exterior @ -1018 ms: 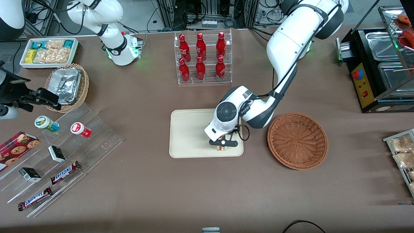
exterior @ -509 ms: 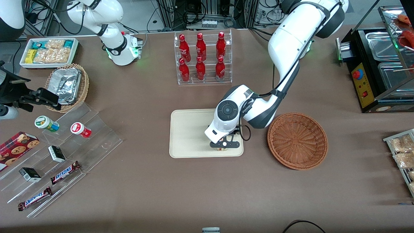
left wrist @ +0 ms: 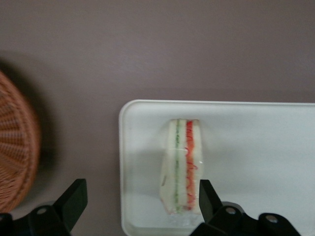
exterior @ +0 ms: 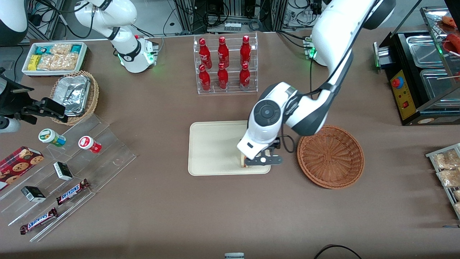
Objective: Place sandwich from basket to tray
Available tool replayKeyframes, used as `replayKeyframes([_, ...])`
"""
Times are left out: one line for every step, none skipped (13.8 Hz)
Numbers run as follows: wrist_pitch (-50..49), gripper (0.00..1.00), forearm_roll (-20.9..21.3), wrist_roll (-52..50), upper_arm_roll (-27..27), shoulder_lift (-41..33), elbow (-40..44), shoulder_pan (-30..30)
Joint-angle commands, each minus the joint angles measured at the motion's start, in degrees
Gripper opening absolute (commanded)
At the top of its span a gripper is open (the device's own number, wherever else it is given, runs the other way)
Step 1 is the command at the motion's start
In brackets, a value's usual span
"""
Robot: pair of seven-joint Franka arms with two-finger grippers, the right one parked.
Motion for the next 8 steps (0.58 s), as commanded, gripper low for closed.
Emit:
replayKeyframes([-3.76, 1.00, -0.15, -0.88, 1.98, -3.08, -0.32, 1.58])
replayKeyframes([-5.43, 1.00, -0.50, 0.16, 1.81, -5.00, -0.66, 4.72])
replayKeyframes([-6.31, 1.00, -0.51, 0.17, 1.63, -6.15, -0.67, 6.67])
replayKeyframes([-7.02, 1.00, -0.77, 0.51, 1.72, -7.64, -0.58, 7.82])
replayKeyframes([-7.98, 1.00, -0.95, 2.87, 1.63, -8.44, -0.67, 9.40])
replayKeyframes([-9.21, 1.00, -1.03, 4.81, 1.72, -9.06, -0.75, 10.20])
replayKeyframes([-10.79, 1.00, -1.38, 6.65, 1.72, -10.11, -0.75, 11.68])
replayKeyframes([-11.85, 1.00, -1.74, 9.19, 1.63, -10.81, -0.93, 13.52])
